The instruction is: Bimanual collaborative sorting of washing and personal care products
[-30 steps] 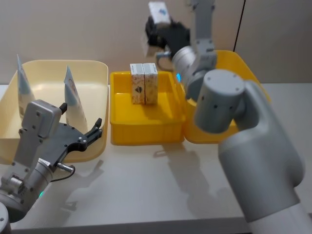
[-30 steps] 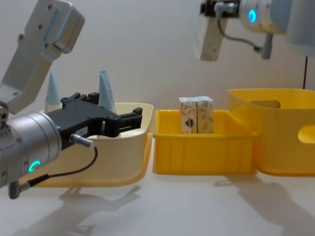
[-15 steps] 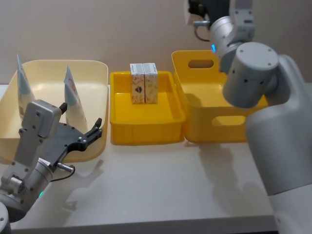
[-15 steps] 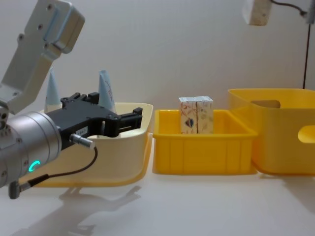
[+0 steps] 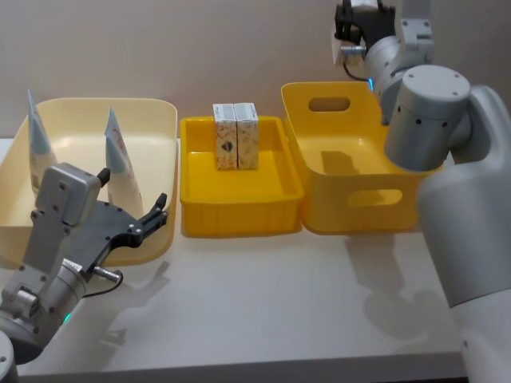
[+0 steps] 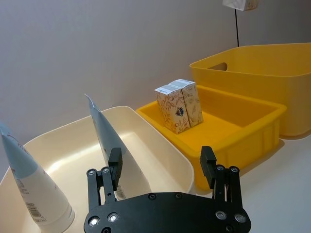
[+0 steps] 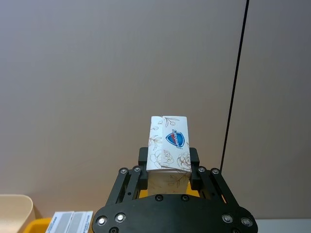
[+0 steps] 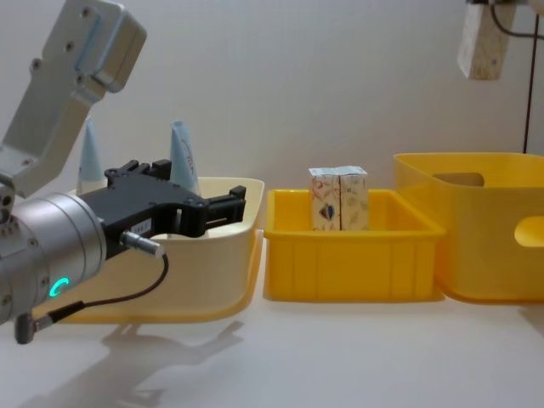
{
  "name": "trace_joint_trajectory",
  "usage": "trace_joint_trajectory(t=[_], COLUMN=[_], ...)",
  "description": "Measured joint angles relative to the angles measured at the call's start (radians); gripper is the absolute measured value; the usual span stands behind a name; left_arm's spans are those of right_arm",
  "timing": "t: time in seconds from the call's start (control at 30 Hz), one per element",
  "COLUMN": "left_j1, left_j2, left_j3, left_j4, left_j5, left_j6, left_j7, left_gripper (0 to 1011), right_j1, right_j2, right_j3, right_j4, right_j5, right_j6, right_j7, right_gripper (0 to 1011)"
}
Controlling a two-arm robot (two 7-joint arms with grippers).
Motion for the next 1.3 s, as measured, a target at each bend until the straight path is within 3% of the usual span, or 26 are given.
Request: trace_joint_trajectory(t=[0.6, 1.07, 1.3], left_j1=[0.000, 0.000, 0.000], left_j2=[0.000, 0.000, 0.000], left_j3=[0.000, 0.000, 0.000], left_j4=[0.000, 0.000, 0.000], left_j5=[0.000, 0.000, 0.000], left_j6=[0.000, 0.000, 0.000], left_j7=[0.000, 0.000, 0.000], left_gripper=[1000, 1000, 1000], right_j1=[0.069, 0.104, 0.112], right_j2=[-0.020, -0.032, -0.035], right_j3=[-0.012, -0.024, -0.026], right_j4=[0.136, 0.208, 0.224], right_j5=[-0.009, -0.018, -0.020], right_j6=[0.188, 0.251, 0.264], right_j7=[0.030, 0.040, 0.042], right_gripper=[446, 448, 640])
